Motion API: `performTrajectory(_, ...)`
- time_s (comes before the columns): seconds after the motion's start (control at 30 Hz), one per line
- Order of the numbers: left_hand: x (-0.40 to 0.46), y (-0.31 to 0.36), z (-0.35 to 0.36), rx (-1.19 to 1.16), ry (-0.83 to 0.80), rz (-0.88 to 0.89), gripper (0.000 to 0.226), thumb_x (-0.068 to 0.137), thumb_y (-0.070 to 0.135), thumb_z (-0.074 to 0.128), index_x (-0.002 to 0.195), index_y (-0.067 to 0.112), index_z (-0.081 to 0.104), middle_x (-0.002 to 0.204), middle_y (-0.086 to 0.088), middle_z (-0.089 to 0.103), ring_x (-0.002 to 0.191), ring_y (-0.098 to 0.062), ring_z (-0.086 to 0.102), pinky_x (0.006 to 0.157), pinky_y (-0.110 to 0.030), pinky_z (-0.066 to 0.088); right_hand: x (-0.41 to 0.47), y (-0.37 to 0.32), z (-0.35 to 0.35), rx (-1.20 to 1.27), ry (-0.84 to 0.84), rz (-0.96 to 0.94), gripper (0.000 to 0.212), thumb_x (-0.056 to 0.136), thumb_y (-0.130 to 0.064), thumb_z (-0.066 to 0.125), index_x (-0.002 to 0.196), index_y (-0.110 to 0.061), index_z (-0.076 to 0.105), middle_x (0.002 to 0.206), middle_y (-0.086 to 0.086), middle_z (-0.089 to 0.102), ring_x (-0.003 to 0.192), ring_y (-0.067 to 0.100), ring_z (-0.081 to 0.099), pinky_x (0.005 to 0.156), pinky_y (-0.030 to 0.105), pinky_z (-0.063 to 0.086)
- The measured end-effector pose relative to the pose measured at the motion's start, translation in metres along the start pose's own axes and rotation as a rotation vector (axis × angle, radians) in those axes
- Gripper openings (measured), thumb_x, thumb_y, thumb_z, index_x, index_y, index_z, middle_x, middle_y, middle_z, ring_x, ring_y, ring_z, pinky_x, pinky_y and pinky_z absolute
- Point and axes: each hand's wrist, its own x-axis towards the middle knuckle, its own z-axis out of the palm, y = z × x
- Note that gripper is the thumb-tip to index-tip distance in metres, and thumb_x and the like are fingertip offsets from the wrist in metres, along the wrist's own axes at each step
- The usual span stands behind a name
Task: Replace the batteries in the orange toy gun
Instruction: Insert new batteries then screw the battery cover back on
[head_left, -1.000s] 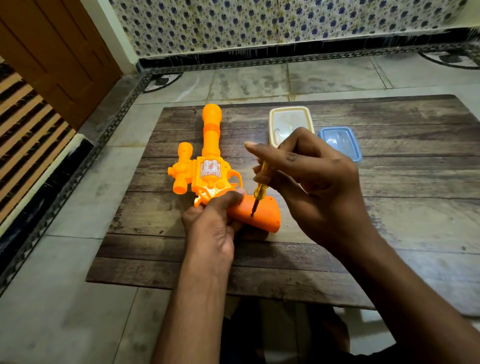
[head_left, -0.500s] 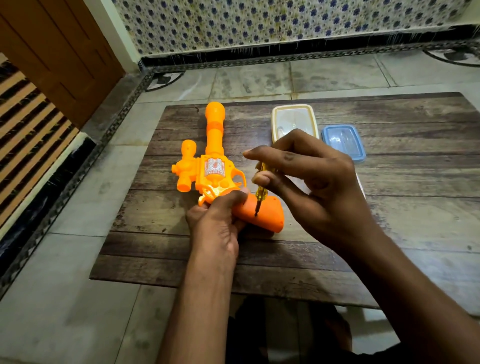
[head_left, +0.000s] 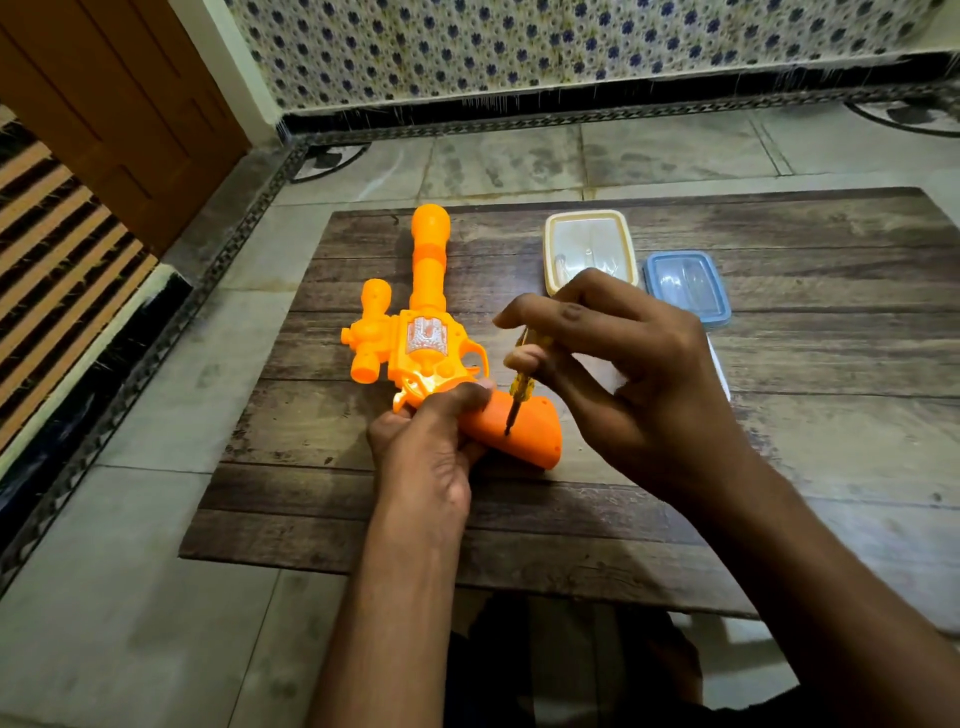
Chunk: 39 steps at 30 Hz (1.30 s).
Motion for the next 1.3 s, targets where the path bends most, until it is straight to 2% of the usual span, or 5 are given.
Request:
performTrajectory(0.13,-0.0002,0.0016,0.0006,-0.005,0.0,-0.009,0.04,0.076,-0.016,0.073,0.11,0.003,0.065,0.095,-0.014,0.073,0.086,-0.027,0.072,0.061,-0.043,0.063,-0.0025,0.0014,-0.0036,0.142,-0.073,0.029,0.03,0.093,0.015,0.061,0.118,0.003,0.071,0.105,0.012,0.071,0.099,0.022,0.072,0.081,0.042,0.058)
performTrajectory(0.4,0.0004,-0.0005,0.0005,0.009,-0.004,-0.004,0.034,0.076,-0.013,0.075,0.102,0.007,0.066,0.097,-0.014,0.074,0.089,-0.03,0.072,0.067,-0.044,0.062,0.0,-0.0014,0.001,0.032,0.015,0.026,0.024,0.093,-0.008,0.074,0.117,-0.007,0.075,0.092,0.009,0.062,0.084,0.019,0.065,0.073,0.023,0.052)
performTrajectory(0.53,0.0024,0.0011,0.0007,0.015,0.011,-0.026,0.035,0.076,-0.013,0.076,0.101,0.009,0.067,0.094,-0.009,0.073,0.085,-0.023,0.071,0.064,-0.041,0.06,-0.0016,0.0025,-0.0017,0.183,-0.057,0.067,0.032,0.092,0.014,0.063,0.12,0.002,0.071,0.105,0.012,0.068,0.098,0.022,0.073,0.082,0.043,0.058)
performTrajectory(0.77,0.0014,0.0003,0.0002,0.018,0.021,-0.014,0.044,0.076,-0.013,0.075,0.115,0.004,0.064,0.104,-0.014,0.072,0.095,-0.029,0.07,0.067,-0.043,0.059,0.0009,0.0012,0.0003,0.043,-0.011,0.019,0.026,0.092,-0.009,0.074,0.118,-0.008,0.075,0.091,0.01,0.065,0.085,0.022,0.071,0.072,0.041,0.057)
performTrajectory(1.3,0.0015,0.001,-0.0009,0.009,0.015,-0.033,0.028,0.078,-0.016,0.07,0.096,0.004,0.065,0.091,-0.014,0.072,0.082,-0.027,0.071,0.048,-0.033,0.06,-0.0003,0.0003,-0.0009,0.183,-0.074,0.033,0.031,0.089,0.018,0.066,0.113,0.0,0.073,0.099,0.01,0.072,0.093,0.015,0.075,0.078,0.034,0.062)
